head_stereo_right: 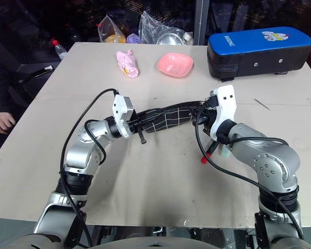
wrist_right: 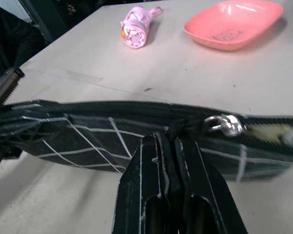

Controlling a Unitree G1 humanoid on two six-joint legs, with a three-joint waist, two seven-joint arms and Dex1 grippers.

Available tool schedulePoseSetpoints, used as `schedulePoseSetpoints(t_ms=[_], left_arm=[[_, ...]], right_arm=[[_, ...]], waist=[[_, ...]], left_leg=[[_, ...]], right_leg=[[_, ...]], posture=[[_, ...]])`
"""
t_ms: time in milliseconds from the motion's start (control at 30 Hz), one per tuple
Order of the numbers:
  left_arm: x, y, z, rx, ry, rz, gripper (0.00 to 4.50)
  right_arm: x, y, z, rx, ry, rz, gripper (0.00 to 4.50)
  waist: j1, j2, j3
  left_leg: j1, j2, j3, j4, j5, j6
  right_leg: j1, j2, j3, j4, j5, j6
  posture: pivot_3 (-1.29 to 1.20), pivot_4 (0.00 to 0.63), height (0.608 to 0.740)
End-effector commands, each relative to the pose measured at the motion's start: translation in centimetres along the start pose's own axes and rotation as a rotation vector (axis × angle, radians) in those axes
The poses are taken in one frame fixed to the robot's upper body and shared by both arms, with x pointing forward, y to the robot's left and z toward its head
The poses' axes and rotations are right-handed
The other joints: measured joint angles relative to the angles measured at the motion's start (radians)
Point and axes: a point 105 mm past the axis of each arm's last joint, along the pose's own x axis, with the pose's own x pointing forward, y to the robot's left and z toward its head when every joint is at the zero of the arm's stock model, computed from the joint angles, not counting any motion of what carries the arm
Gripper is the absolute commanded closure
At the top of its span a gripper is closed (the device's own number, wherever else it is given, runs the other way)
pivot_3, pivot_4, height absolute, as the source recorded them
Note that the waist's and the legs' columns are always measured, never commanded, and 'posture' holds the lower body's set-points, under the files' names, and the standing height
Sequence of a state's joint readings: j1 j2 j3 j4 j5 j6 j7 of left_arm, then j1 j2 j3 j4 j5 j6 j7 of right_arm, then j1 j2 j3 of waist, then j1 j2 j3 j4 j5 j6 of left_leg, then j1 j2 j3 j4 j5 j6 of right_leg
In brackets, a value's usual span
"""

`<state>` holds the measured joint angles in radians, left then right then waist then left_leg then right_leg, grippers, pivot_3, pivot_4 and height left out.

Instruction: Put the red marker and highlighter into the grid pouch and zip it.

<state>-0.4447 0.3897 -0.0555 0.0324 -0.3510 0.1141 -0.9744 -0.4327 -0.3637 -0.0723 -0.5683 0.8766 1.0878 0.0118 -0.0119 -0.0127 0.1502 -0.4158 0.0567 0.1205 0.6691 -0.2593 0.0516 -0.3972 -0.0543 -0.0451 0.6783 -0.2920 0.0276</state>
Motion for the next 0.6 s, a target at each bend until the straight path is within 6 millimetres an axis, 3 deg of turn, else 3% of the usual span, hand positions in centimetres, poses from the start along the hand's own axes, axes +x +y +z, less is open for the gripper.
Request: schedulePoseSetpoints(t_ms=[33,600], left_arm=[[0.6,-1.1,0.6,0.041,-0.017,-0.045,4.42],[1.7,-1.7,0.4,0.046,-0.029,-0.013,4.42]], right_arm=[[0.2,1.5,1.3,-0.039,-0.047,0.069,4.5],[0.2,5.9,0.5,-0.082,0.022,0.319,4.5]], waist=[[0.0,0.0,0.0],[0.0,0.0,0.0]], left_leg=[[0.0,0.0,0.0,0.0,0.0,0.0],[0.0,0.0,0.0,0.0,0.0,0.0]], right_leg=[[0.0,0.0,0.0,0.0,0.0,0.0],[0.0,0.0,0.0,0.0,0.0,0.0]], posture=[[0.0,0.15,0.74],[0.0,0.15,0.74]])
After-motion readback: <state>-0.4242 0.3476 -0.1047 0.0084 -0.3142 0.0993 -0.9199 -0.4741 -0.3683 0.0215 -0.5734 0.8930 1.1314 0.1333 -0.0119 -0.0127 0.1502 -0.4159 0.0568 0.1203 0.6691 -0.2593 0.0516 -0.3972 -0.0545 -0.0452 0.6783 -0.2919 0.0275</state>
